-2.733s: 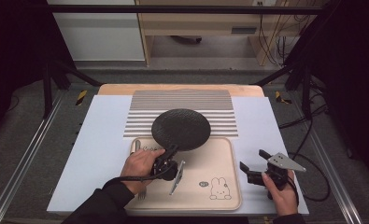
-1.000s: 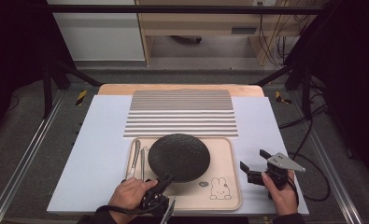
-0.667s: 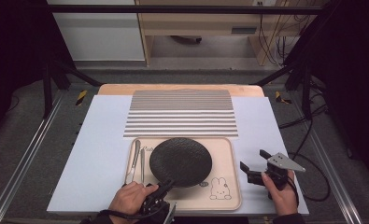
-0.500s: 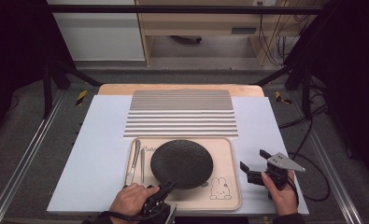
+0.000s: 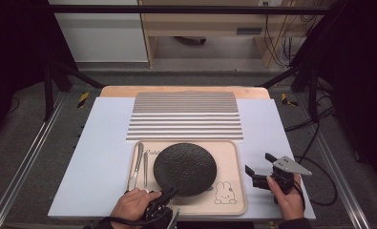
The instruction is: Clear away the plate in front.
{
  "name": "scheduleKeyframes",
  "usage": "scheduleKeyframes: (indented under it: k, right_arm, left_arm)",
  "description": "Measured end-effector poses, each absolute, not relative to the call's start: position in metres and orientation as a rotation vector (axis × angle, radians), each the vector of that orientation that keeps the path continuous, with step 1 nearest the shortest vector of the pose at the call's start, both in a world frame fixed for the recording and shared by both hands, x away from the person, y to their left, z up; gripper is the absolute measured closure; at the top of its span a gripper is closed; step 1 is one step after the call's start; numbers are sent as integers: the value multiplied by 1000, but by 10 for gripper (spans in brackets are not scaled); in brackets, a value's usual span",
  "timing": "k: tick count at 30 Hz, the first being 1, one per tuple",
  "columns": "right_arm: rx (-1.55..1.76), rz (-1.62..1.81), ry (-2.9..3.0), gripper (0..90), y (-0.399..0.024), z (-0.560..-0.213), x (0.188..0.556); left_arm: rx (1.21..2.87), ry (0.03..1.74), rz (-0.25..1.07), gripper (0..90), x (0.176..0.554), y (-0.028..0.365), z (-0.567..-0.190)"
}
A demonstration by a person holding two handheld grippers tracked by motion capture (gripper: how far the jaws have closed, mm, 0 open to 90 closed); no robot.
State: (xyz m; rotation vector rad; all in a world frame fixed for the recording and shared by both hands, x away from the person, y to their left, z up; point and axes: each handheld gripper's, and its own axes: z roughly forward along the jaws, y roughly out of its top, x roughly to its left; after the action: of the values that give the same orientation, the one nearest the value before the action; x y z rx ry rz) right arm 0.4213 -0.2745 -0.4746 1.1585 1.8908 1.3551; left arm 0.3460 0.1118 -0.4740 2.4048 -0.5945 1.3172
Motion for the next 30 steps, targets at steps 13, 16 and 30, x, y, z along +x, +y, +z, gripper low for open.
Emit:
scheduleKeyframes:
  k: [13, 16, 30]
  right_arm:
    - [1159, 1356, 1894, 58, -274, -475, 422]
    - [1160, 1357, 1893, 58, -274, -475, 422]
    - [1157, 1357, 1896, 58, -274, -475, 422]
  left_arm:
    - [2496, -554, 1241, 816, 348, 115, -476]
    - [2527, -544, 1221, 800, 349, 115, -477]
    - [2559, -410, 1110, 665, 358, 117, -476]
